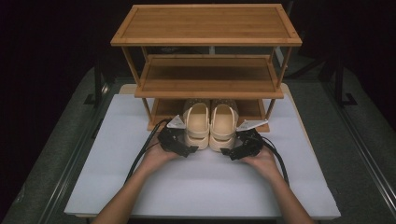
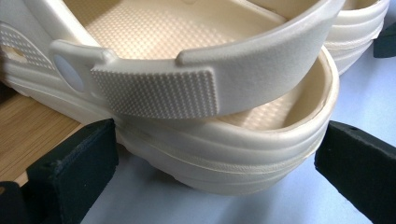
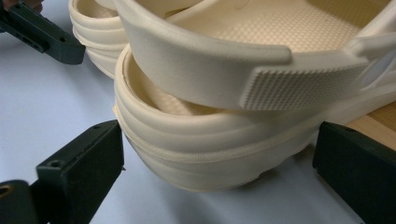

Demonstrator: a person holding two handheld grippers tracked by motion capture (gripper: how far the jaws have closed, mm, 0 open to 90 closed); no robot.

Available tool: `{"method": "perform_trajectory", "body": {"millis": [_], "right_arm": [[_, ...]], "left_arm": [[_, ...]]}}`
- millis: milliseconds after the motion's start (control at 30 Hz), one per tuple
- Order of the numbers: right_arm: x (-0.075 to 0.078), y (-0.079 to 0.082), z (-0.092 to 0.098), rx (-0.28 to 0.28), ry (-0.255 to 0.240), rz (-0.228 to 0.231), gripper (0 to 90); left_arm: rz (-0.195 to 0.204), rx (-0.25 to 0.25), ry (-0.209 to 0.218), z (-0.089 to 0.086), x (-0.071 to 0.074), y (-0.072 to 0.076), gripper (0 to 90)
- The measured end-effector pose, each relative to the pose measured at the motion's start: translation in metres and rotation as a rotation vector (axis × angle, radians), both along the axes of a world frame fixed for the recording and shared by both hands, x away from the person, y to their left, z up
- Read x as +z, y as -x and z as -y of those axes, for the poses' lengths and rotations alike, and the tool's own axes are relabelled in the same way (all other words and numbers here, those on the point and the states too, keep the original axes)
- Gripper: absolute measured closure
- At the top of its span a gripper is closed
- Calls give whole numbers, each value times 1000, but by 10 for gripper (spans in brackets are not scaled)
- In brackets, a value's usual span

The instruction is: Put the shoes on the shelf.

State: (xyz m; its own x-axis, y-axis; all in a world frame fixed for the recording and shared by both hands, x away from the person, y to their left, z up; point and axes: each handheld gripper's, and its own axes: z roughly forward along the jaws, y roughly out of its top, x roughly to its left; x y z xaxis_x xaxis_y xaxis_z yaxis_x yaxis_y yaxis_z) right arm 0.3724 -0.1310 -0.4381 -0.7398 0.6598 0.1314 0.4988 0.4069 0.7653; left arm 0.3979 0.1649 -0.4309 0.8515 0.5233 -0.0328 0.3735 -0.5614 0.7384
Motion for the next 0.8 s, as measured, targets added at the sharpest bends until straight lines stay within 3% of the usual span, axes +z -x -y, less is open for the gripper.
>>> {"method": "perform_trajectory", "body": {"millis": [300,500,633,800], "right_arm": [[3,-9,-4,-3,-13,5,20],[3,-24,-7,-13,-24,7,20],[1,-33,-9,-21,-25,1,20],[3,-44,-10,-24,-27,11,20]], "left_arm": [[12,14,-3,-2,2,-5,3],[4,44,6,-2,3,-19,2],[22,52,-13,-1,4,-28,2],[20,70,12,-2,2,-37,0]]}}
